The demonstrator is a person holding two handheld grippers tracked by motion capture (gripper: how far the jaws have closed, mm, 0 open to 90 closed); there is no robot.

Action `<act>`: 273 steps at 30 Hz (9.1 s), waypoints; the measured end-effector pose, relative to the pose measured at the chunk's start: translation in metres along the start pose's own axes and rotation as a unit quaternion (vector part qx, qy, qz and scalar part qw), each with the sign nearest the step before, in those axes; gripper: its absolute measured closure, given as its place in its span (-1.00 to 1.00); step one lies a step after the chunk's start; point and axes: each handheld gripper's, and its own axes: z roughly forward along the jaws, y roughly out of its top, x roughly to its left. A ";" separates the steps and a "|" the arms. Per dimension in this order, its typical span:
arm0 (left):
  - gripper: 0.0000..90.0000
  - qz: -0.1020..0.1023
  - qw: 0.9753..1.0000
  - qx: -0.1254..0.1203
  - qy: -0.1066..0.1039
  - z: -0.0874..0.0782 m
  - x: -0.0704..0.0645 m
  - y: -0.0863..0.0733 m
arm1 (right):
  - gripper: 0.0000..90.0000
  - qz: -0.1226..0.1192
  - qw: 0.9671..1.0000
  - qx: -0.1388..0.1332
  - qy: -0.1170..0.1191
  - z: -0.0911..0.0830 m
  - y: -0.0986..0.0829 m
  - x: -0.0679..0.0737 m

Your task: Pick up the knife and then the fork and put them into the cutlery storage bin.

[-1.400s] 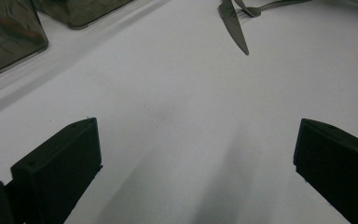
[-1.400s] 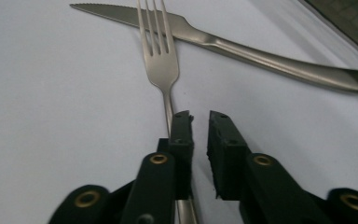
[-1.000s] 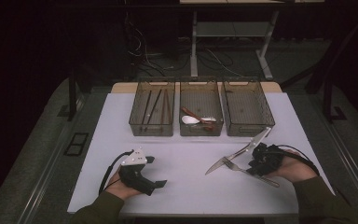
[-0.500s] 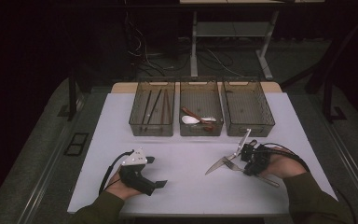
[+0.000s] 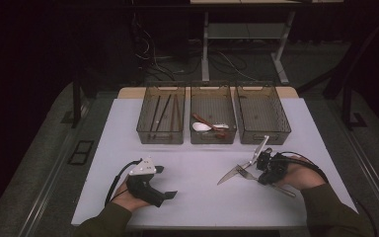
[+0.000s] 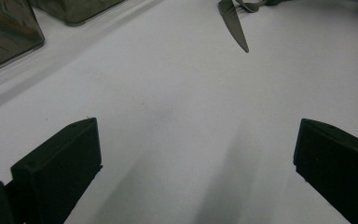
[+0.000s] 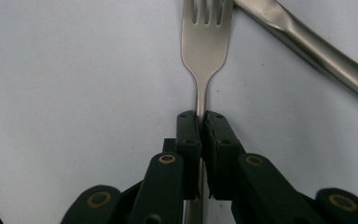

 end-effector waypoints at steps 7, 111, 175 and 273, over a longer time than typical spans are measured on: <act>-1.00 0.000 1.000 0.000 0.000 0.000 0.000 0.000 | 0.88 0.010 1.000 -0.024 -0.003 -0.003 -0.004 -0.003; -1.00 -0.001 1.000 -0.006 -0.003 -0.001 0.000 0.000 | 0.88 0.261 0.873 -0.379 -0.161 -0.098 -0.018 -0.138; -1.00 -0.002 1.000 -0.011 -0.003 -0.002 0.005 0.000 | 0.79 0.223 0.904 -0.359 -0.063 -0.065 -0.027 -0.098; -1.00 -0.010 1.000 -0.010 0.002 -0.001 0.010 -0.002 | 0.56 0.115 0.992 -0.048 0.001 -0.003 0.025 -0.030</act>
